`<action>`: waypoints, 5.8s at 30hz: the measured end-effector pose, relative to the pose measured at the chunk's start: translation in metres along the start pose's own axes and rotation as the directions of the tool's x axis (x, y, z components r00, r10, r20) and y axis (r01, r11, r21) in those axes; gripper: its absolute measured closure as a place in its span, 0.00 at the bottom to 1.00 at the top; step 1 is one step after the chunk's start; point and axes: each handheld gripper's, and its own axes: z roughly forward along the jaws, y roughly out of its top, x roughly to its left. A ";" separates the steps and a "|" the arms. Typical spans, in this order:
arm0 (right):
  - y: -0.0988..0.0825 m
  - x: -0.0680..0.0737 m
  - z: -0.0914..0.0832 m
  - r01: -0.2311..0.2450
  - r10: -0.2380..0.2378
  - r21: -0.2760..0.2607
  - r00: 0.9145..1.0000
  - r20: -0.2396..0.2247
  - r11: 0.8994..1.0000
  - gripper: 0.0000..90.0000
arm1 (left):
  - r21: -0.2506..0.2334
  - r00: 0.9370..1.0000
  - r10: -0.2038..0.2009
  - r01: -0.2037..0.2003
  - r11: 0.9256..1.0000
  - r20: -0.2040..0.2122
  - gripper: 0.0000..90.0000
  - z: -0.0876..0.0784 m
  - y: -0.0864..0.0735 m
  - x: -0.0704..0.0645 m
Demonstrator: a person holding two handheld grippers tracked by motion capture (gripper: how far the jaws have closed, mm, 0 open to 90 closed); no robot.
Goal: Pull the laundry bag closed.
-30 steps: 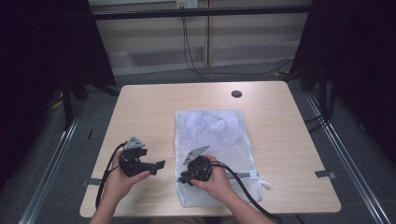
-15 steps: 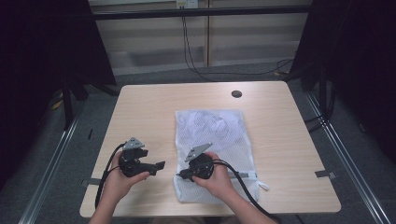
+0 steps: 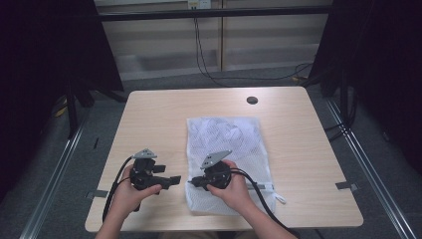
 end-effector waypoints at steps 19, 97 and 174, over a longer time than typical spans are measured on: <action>0.003 -0.002 -0.010 -0.008 0.008 -0.052 1.000 0.002 0.999 0.97 | 0.095 0.983 -0.115 0.103 0.990 0.140 0.34 0.020 0.002 -0.007; 0.010 -0.009 -0.023 -0.083 0.074 -0.111 0.994 -0.086 0.990 0.97 | 0.140 0.975 -0.035 0.004 0.990 0.217 0.97 0.028 0.012 -0.023; -0.012 -0.022 -0.054 -0.045 0.038 -0.120 0.998 -0.059 0.992 0.97 | 0.127 0.971 -0.139 0.115 0.985 0.195 0.98 0.010 0.011 -0.015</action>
